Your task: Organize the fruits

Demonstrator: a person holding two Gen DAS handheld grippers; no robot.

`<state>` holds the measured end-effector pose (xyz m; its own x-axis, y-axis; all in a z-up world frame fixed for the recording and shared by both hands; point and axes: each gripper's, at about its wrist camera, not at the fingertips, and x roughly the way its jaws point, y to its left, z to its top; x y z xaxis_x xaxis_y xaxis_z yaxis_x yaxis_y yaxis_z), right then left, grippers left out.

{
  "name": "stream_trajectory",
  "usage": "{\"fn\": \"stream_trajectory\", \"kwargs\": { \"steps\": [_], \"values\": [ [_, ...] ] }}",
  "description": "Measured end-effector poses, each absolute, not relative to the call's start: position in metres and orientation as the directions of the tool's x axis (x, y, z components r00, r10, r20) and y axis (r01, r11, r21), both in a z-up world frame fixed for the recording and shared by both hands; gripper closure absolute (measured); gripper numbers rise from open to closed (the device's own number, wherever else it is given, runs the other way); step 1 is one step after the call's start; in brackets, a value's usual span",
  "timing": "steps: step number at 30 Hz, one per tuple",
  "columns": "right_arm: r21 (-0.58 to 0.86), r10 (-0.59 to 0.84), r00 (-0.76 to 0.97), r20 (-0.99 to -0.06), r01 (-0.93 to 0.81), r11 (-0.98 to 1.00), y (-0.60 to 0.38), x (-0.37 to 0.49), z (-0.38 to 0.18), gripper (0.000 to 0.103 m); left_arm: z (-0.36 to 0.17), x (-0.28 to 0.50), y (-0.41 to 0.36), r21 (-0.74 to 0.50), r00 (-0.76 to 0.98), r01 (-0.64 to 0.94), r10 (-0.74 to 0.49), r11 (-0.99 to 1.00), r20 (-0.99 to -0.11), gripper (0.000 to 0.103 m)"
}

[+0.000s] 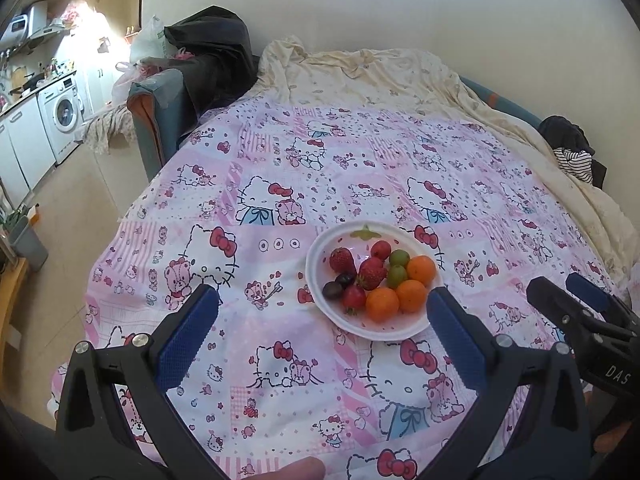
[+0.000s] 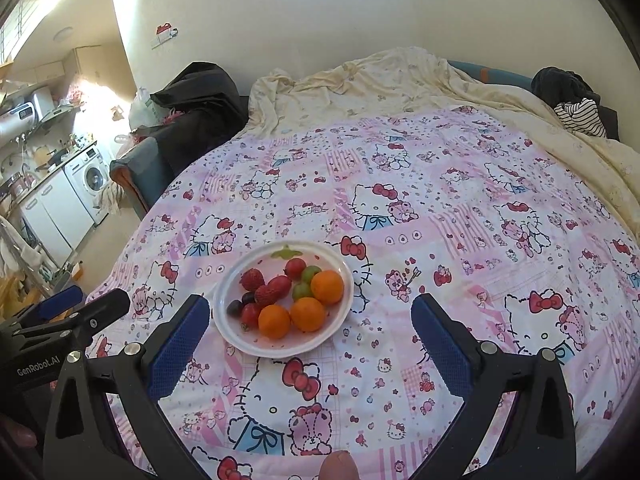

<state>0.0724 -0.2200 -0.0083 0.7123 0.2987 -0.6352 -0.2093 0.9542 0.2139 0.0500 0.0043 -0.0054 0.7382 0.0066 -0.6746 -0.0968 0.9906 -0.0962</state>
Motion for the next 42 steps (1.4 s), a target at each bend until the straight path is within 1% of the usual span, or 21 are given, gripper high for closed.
{"fn": "stream_trajectory", "kwargs": {
  "steps": [42],
  "values": [
    [0.218,0.319,0.703,-0.636,-0.232,0.948,-0.2177,0.0729,-0.0081,0.000,-0.0045,0.0493,0.0025,-0.102,0.737,-0.101,0.006,0.990,-0.676,0.000]
  ]
}}
